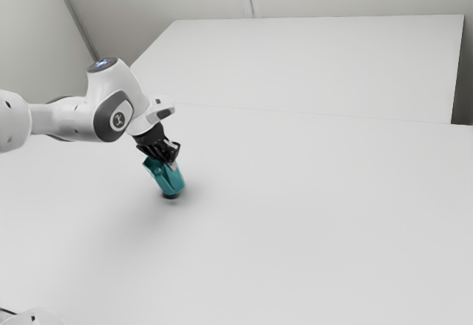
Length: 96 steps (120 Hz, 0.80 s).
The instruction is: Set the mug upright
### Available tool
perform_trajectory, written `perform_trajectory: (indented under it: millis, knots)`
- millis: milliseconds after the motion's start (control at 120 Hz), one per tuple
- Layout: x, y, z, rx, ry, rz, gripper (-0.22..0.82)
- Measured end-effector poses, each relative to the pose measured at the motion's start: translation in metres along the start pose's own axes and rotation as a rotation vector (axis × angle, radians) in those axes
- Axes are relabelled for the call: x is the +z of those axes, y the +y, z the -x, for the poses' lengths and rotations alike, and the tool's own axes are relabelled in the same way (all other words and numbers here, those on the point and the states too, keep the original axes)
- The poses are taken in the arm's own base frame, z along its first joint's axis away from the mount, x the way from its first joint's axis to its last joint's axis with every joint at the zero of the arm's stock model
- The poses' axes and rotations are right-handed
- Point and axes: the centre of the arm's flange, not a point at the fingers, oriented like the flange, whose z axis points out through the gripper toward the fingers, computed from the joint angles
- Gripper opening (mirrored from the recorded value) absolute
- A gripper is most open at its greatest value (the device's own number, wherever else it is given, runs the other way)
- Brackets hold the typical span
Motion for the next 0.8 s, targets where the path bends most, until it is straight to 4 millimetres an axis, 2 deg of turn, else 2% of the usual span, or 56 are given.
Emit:
perform_trajectory:
  millis: [200, 267, 408, 492, 625, 800]
  knots:
    - [0.005, 0.006, -0.001, -0.006, 0.005, 0.009, -0.17]
    - [0.006, 0.007, 0.000, -0.008, 0.003, 0.013, -0.07]
    - [0.007, 0.012, 0.000, -0.005, 0.006, 0.016, 0.23]
    - [0.006, 0.013, 0.000, -0.004, 0.009, 0.012, 0.35]
    - [-0.006, 0.016, 0.000, 0.001, 0.012, -0.019, 0.47]
    - [-0.030, 0.027, 0.001, 0.012, 0.002, -0.068, 0.55]
